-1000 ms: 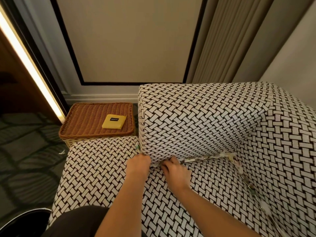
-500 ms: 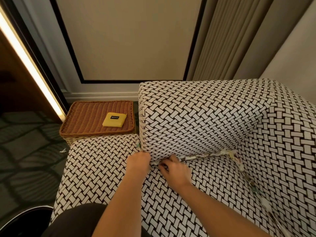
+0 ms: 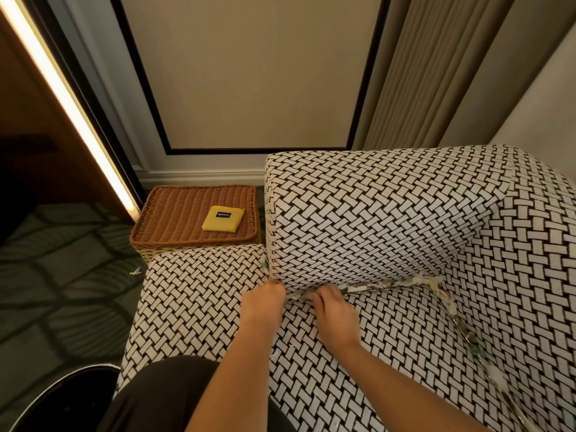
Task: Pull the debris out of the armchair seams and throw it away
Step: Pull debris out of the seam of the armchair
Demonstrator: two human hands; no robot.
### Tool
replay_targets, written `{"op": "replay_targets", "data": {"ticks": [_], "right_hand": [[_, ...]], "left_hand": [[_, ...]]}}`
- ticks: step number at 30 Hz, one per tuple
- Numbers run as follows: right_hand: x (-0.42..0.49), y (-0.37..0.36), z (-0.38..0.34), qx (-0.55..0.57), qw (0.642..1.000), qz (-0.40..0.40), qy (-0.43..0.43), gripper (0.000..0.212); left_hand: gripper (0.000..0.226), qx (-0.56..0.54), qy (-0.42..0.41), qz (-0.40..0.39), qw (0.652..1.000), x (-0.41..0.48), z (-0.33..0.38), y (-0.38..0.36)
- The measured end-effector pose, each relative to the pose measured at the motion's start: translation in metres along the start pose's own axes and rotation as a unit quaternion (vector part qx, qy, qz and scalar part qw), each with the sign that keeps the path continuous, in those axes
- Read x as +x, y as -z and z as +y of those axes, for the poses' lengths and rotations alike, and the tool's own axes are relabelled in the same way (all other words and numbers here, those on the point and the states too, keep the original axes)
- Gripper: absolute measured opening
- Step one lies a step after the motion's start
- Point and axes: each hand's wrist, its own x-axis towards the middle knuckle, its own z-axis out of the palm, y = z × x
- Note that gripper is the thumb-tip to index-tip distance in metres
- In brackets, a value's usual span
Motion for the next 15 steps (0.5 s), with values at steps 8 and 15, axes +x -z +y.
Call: {"op": "replay_targets", "data": {"ticks": [8,15], "right_hand": [[-0.018,0.024,-0.010,0.313,0.938,-0.040,-0.146,0.025],[-0.030,0.065,-0.064,0.556,0.780,-0.151,-0.245,0.016]], "left_hand": [[0.019,-0.335,0.093,0.009,0.937,-0.035,0.005,0.010],[0.019,-0.503,0.086,0.055,0.858,-0.075,0.004,0.038]]}}
